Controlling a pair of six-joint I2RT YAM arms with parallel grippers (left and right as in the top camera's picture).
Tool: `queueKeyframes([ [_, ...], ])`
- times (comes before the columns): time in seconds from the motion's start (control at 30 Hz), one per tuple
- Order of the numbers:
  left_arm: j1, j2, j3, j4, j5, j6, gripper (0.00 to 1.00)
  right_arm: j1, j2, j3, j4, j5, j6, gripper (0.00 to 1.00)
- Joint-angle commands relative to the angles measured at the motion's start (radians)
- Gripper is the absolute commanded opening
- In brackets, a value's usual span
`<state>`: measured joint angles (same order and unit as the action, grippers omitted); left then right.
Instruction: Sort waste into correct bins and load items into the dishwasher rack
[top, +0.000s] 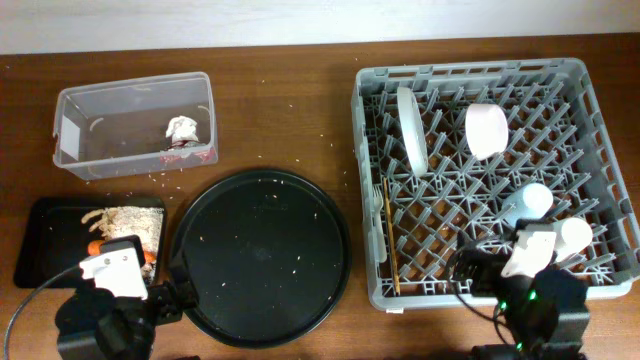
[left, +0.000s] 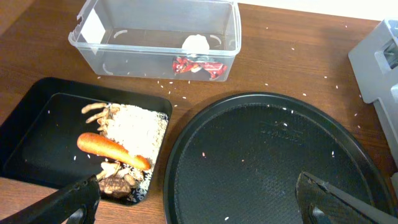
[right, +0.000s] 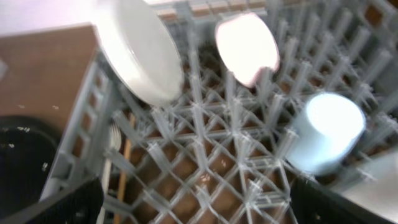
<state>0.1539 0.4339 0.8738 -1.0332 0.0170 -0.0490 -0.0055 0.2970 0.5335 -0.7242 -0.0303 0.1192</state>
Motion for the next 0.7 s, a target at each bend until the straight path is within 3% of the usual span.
queueKeyframes([
  [0.0,0.002,-0.002,-0.006,-0.001,-0.014,-0.006,1.00,0.047,-0.196,-0.191,0.159,0.016,-0.008,0.98],
  [0.1,0.002,-0.002,-0.006,-0.001,-0.014,-0.006,1.00,0.048,-0.294,-0.321,0.347,0.017,-0.008,0.98],
  [0.3,0.002,-0.002,-0.006,-0.001,-0.014,-0.006,1.00,0.045,-0.294,-0.530,0.800,0.031,-0.015,0.98],
  [0.4,0.002,-0.002,-0.006,-0.001,-0.014,-0.006,1.00,0.043,-0.294,-0.528,0.796,0.032,-0.140,0.98],
  [0.53,0.002,-0.002,-0.006,-0.001,-0.014,-0.006,1.00,0.044,-0.294,-0.528,0.642,0.032,-0.153,0.98],
  [0.67,0.002,-0.002,-0.006,-0.001,-0.014,-0.006,1.00,0.045,-0.294,-0.528,0.642,0.039,-0.183,0.98],
])
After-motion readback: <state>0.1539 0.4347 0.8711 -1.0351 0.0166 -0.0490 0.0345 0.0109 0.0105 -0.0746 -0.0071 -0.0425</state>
